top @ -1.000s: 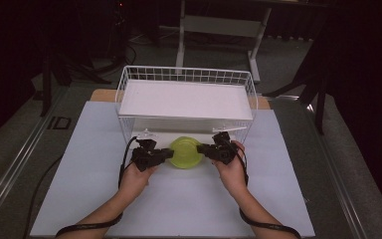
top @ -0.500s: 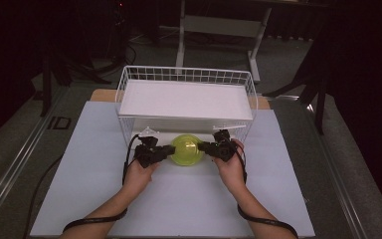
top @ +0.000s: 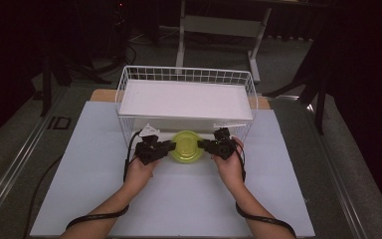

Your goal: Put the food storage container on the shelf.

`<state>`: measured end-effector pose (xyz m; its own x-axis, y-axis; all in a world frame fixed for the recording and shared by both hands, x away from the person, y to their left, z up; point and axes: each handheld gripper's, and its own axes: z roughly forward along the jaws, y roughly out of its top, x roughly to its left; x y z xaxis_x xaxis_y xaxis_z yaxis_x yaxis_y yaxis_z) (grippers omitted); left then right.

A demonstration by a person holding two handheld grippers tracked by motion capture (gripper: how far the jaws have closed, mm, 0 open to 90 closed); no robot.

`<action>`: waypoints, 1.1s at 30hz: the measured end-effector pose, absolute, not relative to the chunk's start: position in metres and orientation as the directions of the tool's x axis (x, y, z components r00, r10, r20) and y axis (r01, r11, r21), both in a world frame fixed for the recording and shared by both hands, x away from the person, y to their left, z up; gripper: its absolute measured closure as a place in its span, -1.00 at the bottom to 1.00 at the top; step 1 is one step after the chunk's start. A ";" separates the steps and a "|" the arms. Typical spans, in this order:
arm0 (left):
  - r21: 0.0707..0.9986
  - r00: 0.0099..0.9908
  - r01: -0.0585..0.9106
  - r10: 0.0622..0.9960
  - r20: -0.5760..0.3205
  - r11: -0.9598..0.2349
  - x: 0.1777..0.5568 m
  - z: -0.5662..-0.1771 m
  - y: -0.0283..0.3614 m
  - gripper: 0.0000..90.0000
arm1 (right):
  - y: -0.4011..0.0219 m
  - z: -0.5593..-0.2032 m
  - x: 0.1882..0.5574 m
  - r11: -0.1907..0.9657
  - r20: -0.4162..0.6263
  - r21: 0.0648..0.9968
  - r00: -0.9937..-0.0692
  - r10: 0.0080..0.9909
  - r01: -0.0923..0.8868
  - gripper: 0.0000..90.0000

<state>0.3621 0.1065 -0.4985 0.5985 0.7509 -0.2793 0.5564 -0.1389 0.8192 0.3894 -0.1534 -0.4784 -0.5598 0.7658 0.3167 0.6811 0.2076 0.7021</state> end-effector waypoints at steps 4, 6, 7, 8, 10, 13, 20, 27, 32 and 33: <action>0.831 0.595 0.541 0.757 -0.270 -0.129 0.366 -0.499 0.107 0.67 | -0.154 -0.479 0.394 0.209 0.307 0.713 -0.566 0.765 0.669 0.67; 0.836 0.591 0.535 0.761 -0.269 -0.121 0.369 -0.500 0.108 0.65 | -0.154 -0.479 0.395 0.203 0.299 0.725 -0.567 0.768 0.658 0.65; 0.840 0.589 0.530 0.762 -0.267 -0.115 0.370 -0.500 0.108 0.63 | -0.153 -0.480 0.395 0.199 0.295 0.731 -0.567 0.769 0.652 0.63; 0.844 0.588 0.523 0.766 -0.261 -0.114 0.370 -0.501 0.108 0.60 | -0.152 -0.480 0.395 0.198 0.289 0.734 -0.563 0.775 0.650 0.61; 0.849 0.582 0.517 0.771 -0.258 -0.107 0.372 -0.501 0.108 0.56 | -0.151 -0.481 0.395 0.198 0.278 0.742 -0.563 0.778 0.640 0.57; 0.847 0.571 0.525 0.772 -0.279 -0.082 0.375 -0.502 0.108 0.43 | -0.149 -0.484 0.395 0.194 0.242 0.756 -0.543 0.804 0.624 0.43; 0.865 0.555 0.497 0.791 -0.258 -0.067 0.379 -0.509 0.107 0.33 | -0.146 -0.490 0.393 0.137 0.221 0.796 -0.494 0.841 0.589 0.25; 0.878 0.547 0.474 0.804 -0.232 -0.069 0.383 -0.510 0.104 0.25 | -0.142 -0.497 0.390 0.176 0.090 0.863 -0.485 0.870 0.474 0.13; 0.871 0.531 0.488 0.812 -0.243 -0.058 0.383 -0.507 0.102 0.20 | -0.141 -0.492 0.391 0.187 0.074 0.866 -0.489 0.869 0.463 0.10; 0.873 0.534 0.486 0.808 -0.248 -0.053 0.382 -0.506 0.102 0.20 | -0.142 -0.491 0.390 0.186 0.070 0.871 -0.489 0.869 0.455 0.10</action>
